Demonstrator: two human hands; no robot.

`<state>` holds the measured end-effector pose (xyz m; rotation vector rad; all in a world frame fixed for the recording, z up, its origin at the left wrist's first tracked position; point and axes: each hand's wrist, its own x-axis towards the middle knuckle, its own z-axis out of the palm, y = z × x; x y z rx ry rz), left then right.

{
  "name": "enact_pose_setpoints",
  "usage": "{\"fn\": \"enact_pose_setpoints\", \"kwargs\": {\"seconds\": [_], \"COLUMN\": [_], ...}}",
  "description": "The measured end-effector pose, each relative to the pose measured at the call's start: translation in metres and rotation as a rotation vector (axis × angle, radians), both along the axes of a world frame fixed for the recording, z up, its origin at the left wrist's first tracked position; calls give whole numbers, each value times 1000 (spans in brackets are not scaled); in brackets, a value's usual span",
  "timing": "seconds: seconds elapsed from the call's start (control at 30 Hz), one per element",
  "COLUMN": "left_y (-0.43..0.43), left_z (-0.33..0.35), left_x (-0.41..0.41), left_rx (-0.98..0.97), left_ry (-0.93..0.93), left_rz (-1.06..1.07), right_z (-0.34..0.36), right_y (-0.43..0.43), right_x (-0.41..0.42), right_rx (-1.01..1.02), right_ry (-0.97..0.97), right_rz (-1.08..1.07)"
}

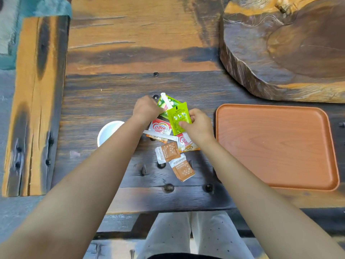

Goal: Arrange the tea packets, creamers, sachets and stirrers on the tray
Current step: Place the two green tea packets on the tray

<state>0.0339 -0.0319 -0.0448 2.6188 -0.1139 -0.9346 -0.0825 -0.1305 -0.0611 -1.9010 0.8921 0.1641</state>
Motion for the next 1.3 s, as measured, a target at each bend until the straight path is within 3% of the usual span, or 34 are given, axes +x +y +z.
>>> {"fn": "enact_pose_setpoints", "kwargs": {"seconds": [0.23,0.5,0.67,0.77,0.93,1.17,1.3], "left_y": [-2,-11,-47,-78,-121,-150,-136], "left_z": [13,49,59,42,12,3,2], "left_x": [4,-9,-56,-92,-126,-138,-153], "left_rx": [-423,-573,-691,-651,-547,-391,-331], "left_ry": [150,-113,43,170,210,-107,-311], "left_rz": [467,470,364,260,164,-44,-231], "right_z": [27,42,43,41,32,9,-3], "right_y": [-33,-77,-107,-124,-141,-142,-133], "right_x": [-29,-73,-104,-120,-141,-146,-140], "right_rx": [245,357,381,204,-373,-718,-792], "right_ry": [-207,-262,-250,-220,-166,-217,-63], "right_rz": [-195,-500,-608,-597,-481,-165,34]}}
